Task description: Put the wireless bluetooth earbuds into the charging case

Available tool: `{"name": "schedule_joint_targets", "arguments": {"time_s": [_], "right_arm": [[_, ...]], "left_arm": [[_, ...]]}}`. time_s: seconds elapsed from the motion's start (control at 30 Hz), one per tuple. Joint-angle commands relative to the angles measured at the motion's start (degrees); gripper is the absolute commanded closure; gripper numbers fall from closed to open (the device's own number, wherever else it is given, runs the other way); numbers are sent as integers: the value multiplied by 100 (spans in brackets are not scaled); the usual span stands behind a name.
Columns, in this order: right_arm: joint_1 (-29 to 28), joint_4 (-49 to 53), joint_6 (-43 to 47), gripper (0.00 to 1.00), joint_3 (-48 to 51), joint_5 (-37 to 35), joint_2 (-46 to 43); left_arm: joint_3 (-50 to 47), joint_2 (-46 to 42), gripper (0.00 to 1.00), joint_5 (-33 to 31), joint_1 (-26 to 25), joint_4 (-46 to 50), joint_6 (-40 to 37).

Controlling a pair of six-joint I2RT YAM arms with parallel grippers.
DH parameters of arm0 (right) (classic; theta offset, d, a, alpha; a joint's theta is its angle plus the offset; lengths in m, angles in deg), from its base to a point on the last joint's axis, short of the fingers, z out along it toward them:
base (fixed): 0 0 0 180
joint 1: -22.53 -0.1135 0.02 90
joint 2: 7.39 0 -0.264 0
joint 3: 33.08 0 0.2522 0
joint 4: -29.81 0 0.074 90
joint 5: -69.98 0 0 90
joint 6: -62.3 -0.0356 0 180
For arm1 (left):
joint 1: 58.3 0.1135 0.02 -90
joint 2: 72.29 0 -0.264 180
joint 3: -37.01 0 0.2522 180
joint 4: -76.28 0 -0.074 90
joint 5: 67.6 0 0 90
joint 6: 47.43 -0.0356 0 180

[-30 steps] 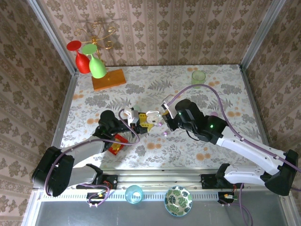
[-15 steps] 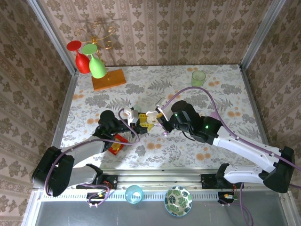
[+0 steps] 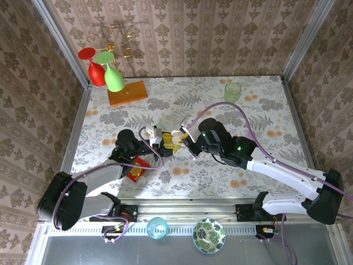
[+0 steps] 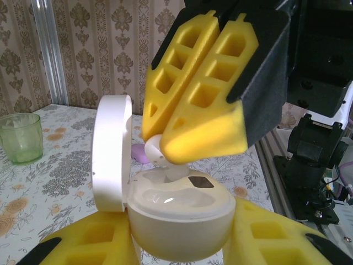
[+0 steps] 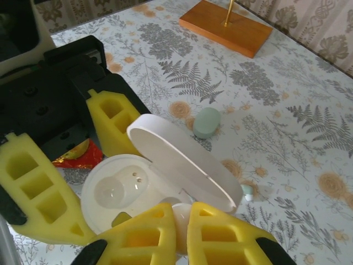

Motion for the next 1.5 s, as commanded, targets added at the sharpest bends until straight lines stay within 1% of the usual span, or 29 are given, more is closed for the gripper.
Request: {"name": "schedule_joint_targets", "arguments": {"time_s": [0.0,0.3,0.5,0.7,0.83,0.9,0.97,1.0,1.07,1.13,1.2,1.27,1.33,1.47], "right_arm": [[-43,-123,21,92,83,163,39],[-52,111,218,89,96,-39,49],[-51,-149,7,75,103,344,-36],[-47,-364,-174,69,129,330,-217],[-26,-566,-345,61,277,261,-577],[72,-872,-495,56,485,423,-844],[316,-1254,-766,52,768,800,-1149],[521,-1459,-932,51,933,1038,-1290],[947,-1867,-1352,50,1300,1256,-1516],[1532,-2297,-1940,50,1697,1492,-1676],[2024,-2599,-2459,50,2023,1584,-1707],[2443,-2735,-2914,49,2270,1502,-1608],[2827,-2519,-3291,48,2291,1546,-1291],[3206,-1854,-3677,48,2049,1540,-396]], "left_arm": [[113,23,79,21,25,-188,108],[131,-6,79,-35,34,-170,180],[122,72,79,-6,34,-306,158],[126,143,79,22,36,-460,220],[100,135,79,15,52,-461,183],[74,127,79,5,67,-508,167],[51,109,79,-1,78,-532,167],[43,77,79,8,94,-519,166],[18,3,79,-23,114,-473,119],[33,-48,79,-27,127,-380,45],[73,-59,79,-5,122,-355,27],[71,-75,79,18,115,-394,65],[60,-90,79,46,114,-490,112],[51,-143,79,39,120,-464,106]]}}
